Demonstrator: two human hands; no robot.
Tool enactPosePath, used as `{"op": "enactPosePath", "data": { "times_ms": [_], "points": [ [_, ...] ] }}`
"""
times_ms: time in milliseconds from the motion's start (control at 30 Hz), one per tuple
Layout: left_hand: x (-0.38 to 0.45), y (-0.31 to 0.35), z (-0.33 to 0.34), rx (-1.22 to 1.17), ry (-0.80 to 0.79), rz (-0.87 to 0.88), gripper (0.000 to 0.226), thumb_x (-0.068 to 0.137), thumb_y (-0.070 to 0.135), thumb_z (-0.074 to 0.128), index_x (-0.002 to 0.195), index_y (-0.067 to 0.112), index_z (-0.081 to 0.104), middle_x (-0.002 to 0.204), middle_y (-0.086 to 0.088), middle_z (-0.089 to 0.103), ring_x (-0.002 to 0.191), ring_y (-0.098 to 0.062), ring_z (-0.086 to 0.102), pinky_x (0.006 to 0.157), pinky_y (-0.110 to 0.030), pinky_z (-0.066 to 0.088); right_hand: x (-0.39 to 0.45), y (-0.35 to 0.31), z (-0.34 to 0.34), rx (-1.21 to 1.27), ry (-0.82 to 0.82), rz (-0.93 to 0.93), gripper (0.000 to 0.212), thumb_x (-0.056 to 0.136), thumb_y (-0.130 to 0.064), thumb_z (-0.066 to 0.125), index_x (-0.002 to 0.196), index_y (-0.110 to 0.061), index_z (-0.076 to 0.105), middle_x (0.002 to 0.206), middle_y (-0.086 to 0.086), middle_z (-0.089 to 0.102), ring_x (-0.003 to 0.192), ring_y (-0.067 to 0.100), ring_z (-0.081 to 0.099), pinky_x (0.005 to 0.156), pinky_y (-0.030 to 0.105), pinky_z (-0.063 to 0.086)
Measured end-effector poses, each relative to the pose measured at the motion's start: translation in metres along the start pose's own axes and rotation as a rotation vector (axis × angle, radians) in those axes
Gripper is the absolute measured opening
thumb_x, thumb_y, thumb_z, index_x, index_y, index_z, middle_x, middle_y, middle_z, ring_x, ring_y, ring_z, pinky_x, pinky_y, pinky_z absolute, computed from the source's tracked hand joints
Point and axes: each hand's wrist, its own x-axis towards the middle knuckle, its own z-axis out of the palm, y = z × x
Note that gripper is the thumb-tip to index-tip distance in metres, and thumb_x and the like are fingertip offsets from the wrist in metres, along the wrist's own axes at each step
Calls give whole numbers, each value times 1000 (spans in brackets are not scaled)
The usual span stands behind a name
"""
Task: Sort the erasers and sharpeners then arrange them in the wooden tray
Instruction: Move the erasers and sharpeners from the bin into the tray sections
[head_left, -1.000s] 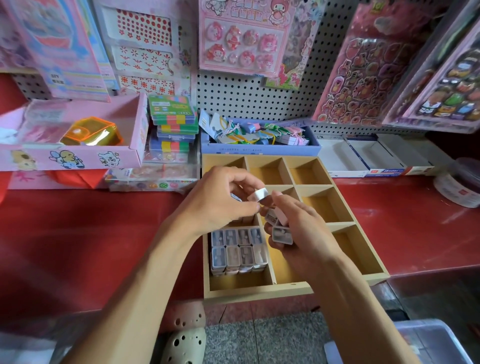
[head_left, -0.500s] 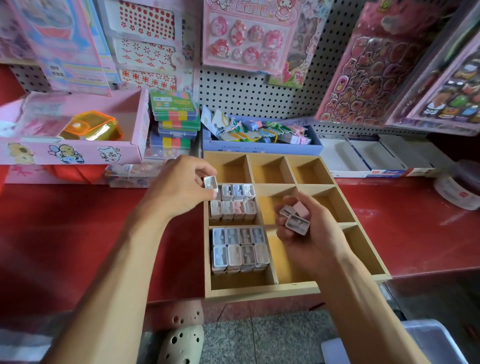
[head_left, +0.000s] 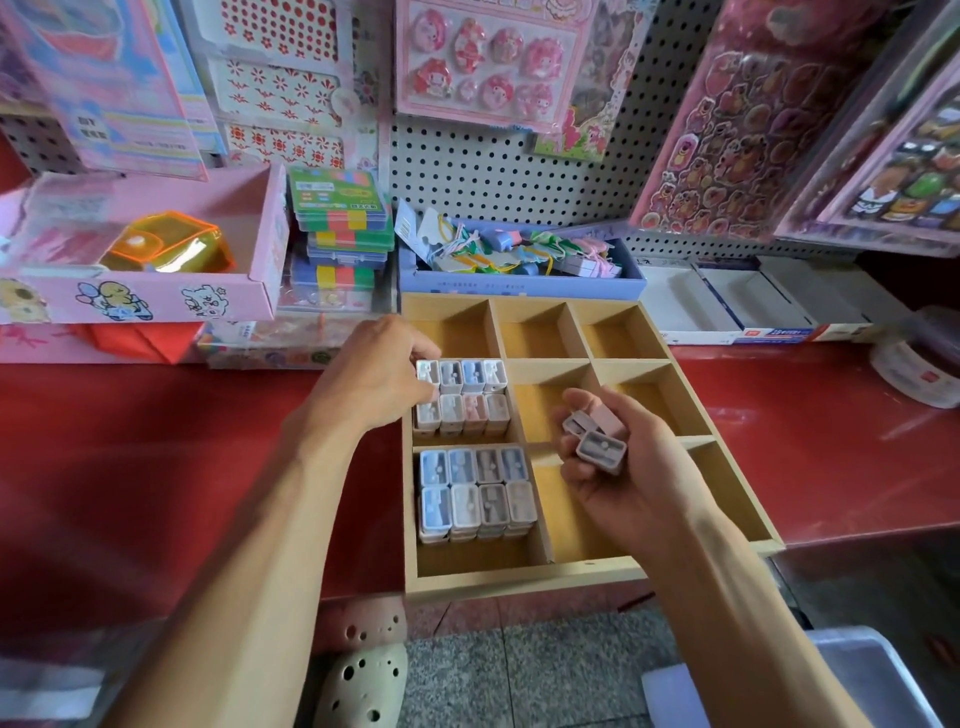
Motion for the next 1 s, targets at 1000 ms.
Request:
{"op": "enactPosePath", "data": {
  "times_ms": [1000],
  "points": [
    [-29,67,15,-494,-263,314,11,75,11,80,77,18,72,75,5,69,64,-15,57,65,-29,47,7,2,21,-34,101,-209,31,106,-19,45,77,-11,56,65,2,52,53,10,50,50,23,41]
  ]
}}
